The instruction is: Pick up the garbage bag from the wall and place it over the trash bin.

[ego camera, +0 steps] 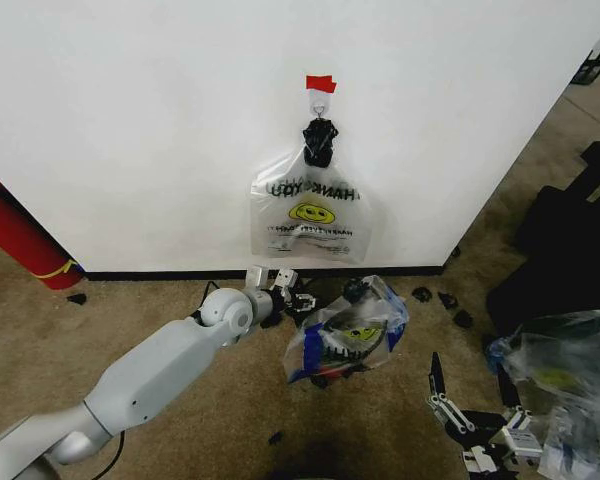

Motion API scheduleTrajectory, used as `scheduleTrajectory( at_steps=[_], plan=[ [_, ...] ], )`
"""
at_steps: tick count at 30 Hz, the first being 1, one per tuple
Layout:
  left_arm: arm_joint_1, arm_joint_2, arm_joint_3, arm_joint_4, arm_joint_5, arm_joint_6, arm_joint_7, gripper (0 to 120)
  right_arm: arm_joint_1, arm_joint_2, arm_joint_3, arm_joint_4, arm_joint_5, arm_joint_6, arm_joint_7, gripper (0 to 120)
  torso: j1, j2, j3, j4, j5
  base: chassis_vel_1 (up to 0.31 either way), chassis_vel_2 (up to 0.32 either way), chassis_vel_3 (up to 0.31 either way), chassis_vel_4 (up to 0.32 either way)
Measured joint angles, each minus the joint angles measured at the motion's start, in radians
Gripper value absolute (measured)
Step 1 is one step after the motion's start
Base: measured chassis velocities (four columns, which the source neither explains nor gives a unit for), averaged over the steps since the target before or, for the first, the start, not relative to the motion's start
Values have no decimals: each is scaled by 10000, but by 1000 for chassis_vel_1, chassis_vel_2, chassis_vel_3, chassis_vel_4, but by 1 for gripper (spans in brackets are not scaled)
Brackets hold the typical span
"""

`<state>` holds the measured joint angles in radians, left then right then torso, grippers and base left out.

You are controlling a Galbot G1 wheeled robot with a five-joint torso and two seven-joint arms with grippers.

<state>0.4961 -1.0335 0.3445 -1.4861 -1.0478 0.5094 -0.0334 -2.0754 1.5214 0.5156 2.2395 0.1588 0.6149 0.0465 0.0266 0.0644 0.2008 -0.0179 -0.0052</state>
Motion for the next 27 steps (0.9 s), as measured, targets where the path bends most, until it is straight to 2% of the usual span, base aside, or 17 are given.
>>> scheduleTrajectory(
  at_steps=[3, 10, 14, 18, 19, 25, 27],
  plan=[
    [0, -2, -18, -27, -33, -17, -22, 34, 26, -6, -6, -33, 0, -19, -6, 100, 0, 0, 0, -2, -3, 0, 0, 0, 0],
    [273, 66, -243, -400, -62, -64, -393, 4, 181, -39, -15, -137, 1, -111, -12, 100, 0, -1, 1, -3, -3, 0, 0, 0, 0],
    [477, 15, -629, -615, -122, 84, -811, 2, 229, -63, -16, -203, 16, -130, -12, 100, 1, -1, 2, -5, -3, 0, 0, 0, 0],
    [918, 107, -1285, -1232, -907, 83, -2147, 2, 305, -149, -18, -222, 52, -233, -8, 100, 0, -1, 1, -3, 1, 0, 0, 0, 0],
    [918, 107, -1285, -1232, -907, 83, -2147, 2, 305, -149, -18, -222, 52, -233, -8, 100, 0, -1, 1, -3, 1, 0, 0, 0, 0],
    [2479, 285, -2496, -3131, -2110, -562, -4456, 2, 613, -311, -36, -288, 134, -569, -4, 100, 0, 0, 0, -4, 1, 0, 0, 0, 0],
    [2658, 290, -2586, -3306, -2174, -645, -4660, 2, 632, -323, -42, -289, 134, -594, -4, 100, 0, 0, 0, -1, 0, 0, 0, 0, 0]
  ],
)
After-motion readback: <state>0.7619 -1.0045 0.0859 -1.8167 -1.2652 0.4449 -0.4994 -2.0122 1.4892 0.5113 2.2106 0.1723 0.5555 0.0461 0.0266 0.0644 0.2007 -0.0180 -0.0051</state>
